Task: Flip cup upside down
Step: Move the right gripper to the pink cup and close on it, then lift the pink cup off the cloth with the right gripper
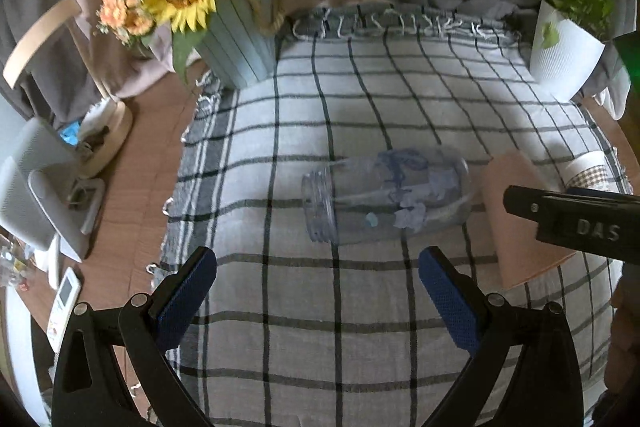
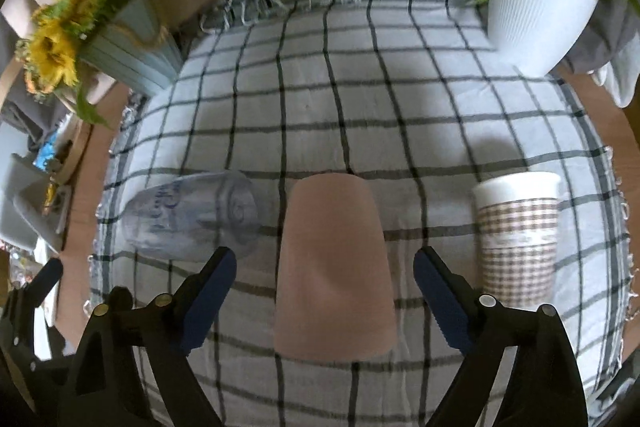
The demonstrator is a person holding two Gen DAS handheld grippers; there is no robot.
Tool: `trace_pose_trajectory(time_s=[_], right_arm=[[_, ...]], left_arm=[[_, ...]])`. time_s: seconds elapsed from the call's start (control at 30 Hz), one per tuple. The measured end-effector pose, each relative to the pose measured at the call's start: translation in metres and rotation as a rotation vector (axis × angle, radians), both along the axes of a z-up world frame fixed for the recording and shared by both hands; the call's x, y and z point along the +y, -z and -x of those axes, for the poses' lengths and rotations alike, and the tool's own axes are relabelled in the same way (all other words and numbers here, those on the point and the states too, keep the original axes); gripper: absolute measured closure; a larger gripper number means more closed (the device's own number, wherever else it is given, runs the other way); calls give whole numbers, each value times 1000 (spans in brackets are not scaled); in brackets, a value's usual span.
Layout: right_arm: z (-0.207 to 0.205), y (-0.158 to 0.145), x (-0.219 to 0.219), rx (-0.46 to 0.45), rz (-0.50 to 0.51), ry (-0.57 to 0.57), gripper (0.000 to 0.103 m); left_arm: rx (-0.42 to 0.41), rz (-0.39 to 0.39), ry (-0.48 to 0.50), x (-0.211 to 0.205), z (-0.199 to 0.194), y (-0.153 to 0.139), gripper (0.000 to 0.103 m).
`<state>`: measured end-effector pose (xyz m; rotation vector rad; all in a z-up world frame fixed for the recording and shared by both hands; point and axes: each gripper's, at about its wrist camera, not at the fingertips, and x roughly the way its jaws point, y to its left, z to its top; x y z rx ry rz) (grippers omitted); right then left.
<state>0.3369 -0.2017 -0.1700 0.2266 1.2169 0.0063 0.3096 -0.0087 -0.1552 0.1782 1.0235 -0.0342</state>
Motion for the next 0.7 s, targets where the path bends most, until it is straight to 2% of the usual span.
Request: trace_pose_trajectory(time_s=[0.33,0.4,0.7], right_arm=[[-13,42,3,119,-24,5,25],[-13,44,2,121,-23,13,31],[-7,38,-1,110,-28,11,32]], left_arm=[[19,-23,-3,3,-5,11,0],[22,-26,-2,3,-5,13,0],[11,-19,20,0,1,8,0]])
